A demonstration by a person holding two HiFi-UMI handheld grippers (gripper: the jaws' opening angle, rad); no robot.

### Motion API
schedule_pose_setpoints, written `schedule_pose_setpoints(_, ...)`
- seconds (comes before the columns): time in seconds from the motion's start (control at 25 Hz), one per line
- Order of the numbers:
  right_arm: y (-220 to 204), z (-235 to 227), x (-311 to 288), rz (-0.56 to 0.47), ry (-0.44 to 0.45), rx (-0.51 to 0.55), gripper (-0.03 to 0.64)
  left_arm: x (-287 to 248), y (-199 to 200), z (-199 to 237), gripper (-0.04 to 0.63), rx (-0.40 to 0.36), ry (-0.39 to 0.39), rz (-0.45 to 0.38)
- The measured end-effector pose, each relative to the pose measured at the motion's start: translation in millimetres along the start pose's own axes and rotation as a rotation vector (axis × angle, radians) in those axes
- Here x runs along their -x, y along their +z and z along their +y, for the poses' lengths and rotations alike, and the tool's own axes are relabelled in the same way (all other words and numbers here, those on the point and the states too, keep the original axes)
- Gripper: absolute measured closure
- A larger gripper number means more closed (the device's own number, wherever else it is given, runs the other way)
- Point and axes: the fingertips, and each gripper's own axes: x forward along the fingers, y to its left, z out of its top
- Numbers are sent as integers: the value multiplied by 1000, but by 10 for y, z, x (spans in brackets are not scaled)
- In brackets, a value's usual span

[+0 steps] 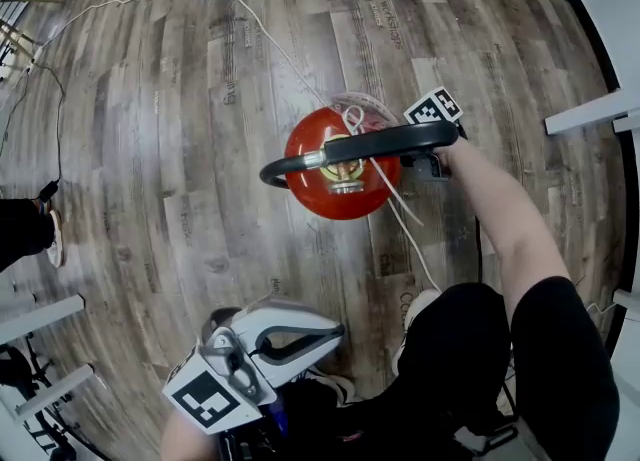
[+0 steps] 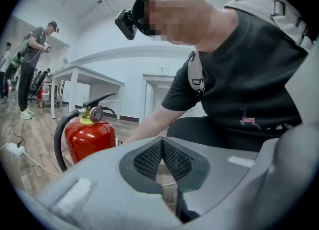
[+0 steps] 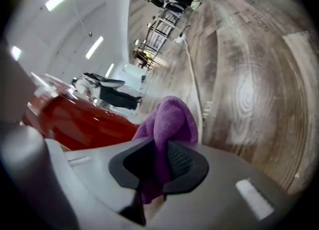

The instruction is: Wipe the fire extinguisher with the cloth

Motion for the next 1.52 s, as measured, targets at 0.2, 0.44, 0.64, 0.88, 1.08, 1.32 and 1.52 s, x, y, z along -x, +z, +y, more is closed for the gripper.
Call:
schedule_pose_setpoints(0.2,4,90,125,-65,31,20,560,38,-142,62,597,27,16,50)
schedule_pose_setpoints(0.44,87,482,328,-154,168,44,561,6,-149,109,597,29,12,45)
schedule_pose_setpoints(0.64,107,675,432,-219,256,53,560,5,-132,24,597,-5,-10,28)
schedule_pose_setpoints(0.88,312,1058,985,-344,222,140,560,50,-4,-164,597,-54,-36,-29)
schedule_pose_setpoints(1.08,680,1884,1825,-446,7,391,560,83,-54,-252,597,-76,-36,0)
schedule_pose_setpoints(1.32,1040,3197,2426,-437,-375,787,560,111,-57,-269,597,-7,-53,-24)
schedule_pose_setpoints(1.52,1202,3506,2820,-434,-811,900,560,146,46,-310,597,6,-61,-64)
